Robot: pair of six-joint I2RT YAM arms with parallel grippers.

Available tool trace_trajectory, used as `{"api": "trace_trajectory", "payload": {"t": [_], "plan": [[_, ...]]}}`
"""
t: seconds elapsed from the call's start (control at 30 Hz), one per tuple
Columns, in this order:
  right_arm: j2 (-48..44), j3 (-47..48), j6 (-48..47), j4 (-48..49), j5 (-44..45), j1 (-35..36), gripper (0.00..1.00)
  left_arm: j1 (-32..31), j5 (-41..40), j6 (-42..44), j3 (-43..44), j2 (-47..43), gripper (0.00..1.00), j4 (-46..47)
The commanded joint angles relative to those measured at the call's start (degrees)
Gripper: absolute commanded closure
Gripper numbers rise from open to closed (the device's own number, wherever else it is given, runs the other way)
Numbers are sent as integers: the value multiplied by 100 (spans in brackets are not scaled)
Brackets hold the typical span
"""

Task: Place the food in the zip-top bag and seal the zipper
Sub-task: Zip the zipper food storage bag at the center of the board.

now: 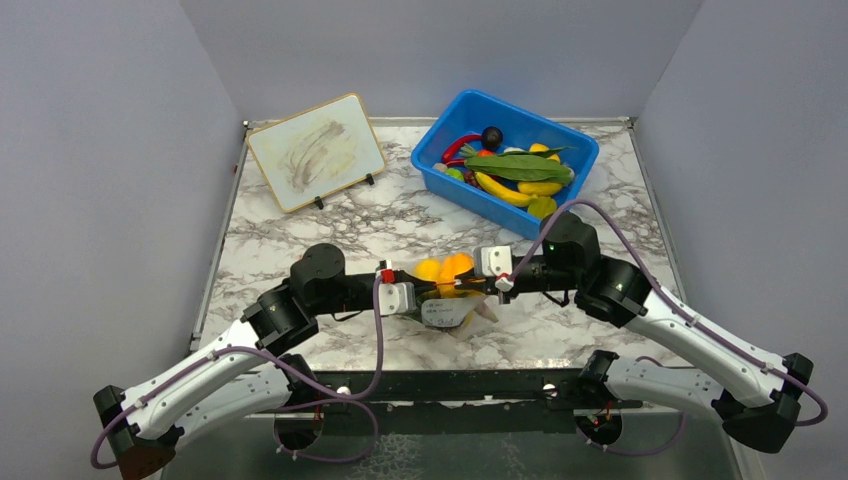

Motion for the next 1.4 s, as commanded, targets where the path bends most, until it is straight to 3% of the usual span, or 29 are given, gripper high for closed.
{"api": "trace_trajectory", "payload": {"t": [0.0,0.53,0.87,1.1,1.2,1.3,1.37], "plan": [[-367,64,18,-565,528,-20,99,42,-375,312,134,-232,100,-598],[-1104,369,-109,-1826,1766,-20,99,42,-1358,837,349,-546,100,-1253],[-1193,207,89,-1652,1414,-18,99,42,-1525,685,349,-627,100,-1205],[-1283,-450,862,-292,-774,-17,99,41,-1766,309,757,-1110,100,-1763],[-1399,-1227,1895,1189,-1520,-18,99,42,-1907,196,790,-1426,91,-1916],[-1411,-2300,3078,3034,-1408,-16,99,42,-2188,-23,701,-1689,85,-1904],[-1259,-2745,3609,3710,-811,-20,99,42,-2350,-63,573,-1796,74,-1841]]}}
